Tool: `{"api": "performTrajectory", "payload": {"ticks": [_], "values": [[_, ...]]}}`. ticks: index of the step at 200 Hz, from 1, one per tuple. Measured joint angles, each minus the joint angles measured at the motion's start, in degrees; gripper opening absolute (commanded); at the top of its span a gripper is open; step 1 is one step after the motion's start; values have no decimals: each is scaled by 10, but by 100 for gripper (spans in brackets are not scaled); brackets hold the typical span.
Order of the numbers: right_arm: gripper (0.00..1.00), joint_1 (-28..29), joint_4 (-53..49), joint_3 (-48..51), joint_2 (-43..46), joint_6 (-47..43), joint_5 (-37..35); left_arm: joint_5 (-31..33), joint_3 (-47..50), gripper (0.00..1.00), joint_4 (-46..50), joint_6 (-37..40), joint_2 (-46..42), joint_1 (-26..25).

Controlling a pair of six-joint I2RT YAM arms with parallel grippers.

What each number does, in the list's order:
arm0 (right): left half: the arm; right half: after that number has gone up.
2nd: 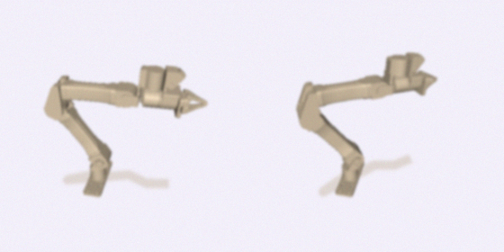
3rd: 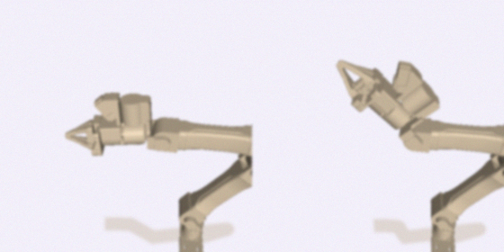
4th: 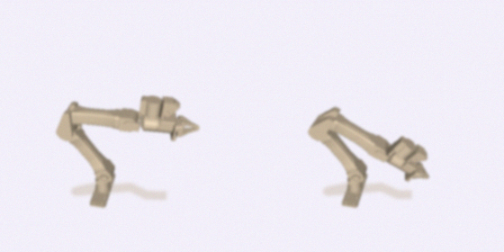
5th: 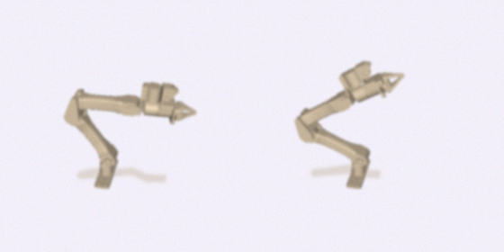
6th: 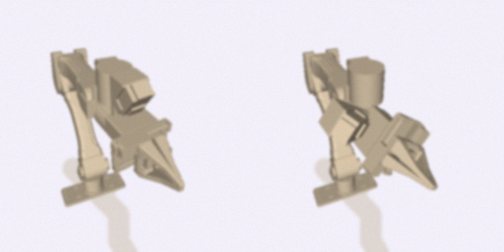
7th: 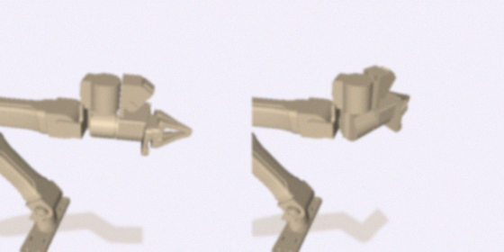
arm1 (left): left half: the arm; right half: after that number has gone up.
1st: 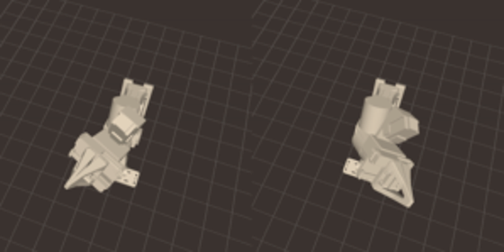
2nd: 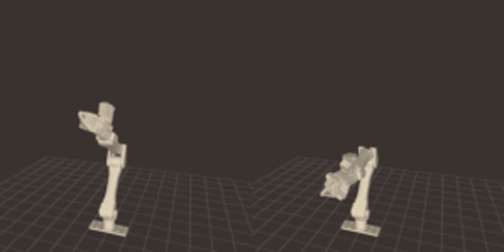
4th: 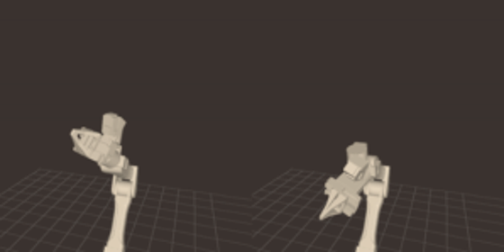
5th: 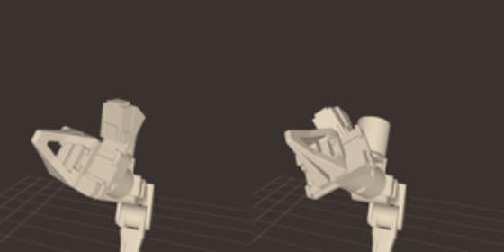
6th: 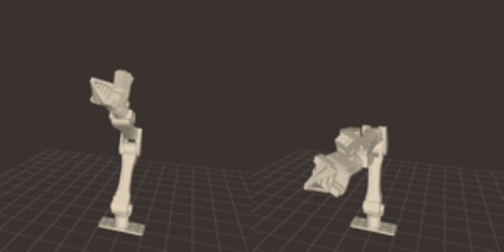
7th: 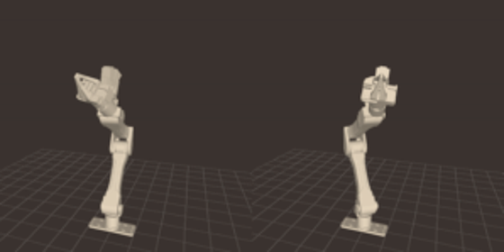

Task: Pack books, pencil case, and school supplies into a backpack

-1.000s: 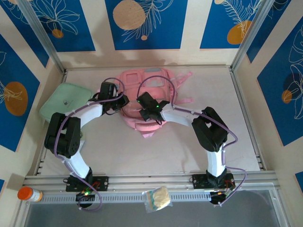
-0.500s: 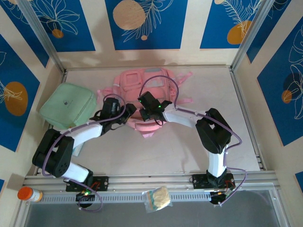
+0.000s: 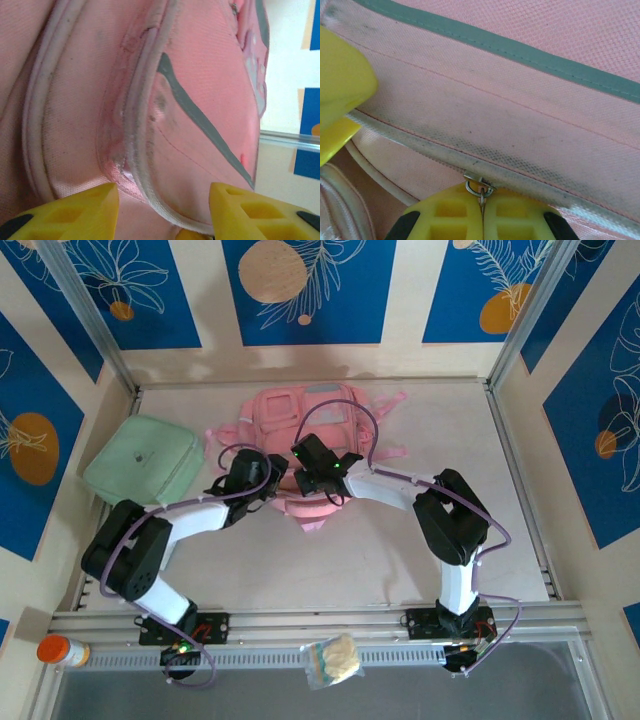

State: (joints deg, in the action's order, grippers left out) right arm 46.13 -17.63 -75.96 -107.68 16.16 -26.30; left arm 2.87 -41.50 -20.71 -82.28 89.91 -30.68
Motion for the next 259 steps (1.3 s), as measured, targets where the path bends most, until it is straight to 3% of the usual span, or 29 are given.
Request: {"api": "performTrajectory", "payload": {"ticks": [19,69,168,259], "values": [[0,0,0,0,0,0,0,24,-6,40,-4,-18,10,-9],[0,2,-13,-1,0,0,4,63,-36,0,20,-29,32,-15],[0,5,-38,8,28,22,2,70,-34,0,62,59,-16,-15],[0,-38,-76,114,141,51,13,-26,-4,0,129,181,-87,42]]}}
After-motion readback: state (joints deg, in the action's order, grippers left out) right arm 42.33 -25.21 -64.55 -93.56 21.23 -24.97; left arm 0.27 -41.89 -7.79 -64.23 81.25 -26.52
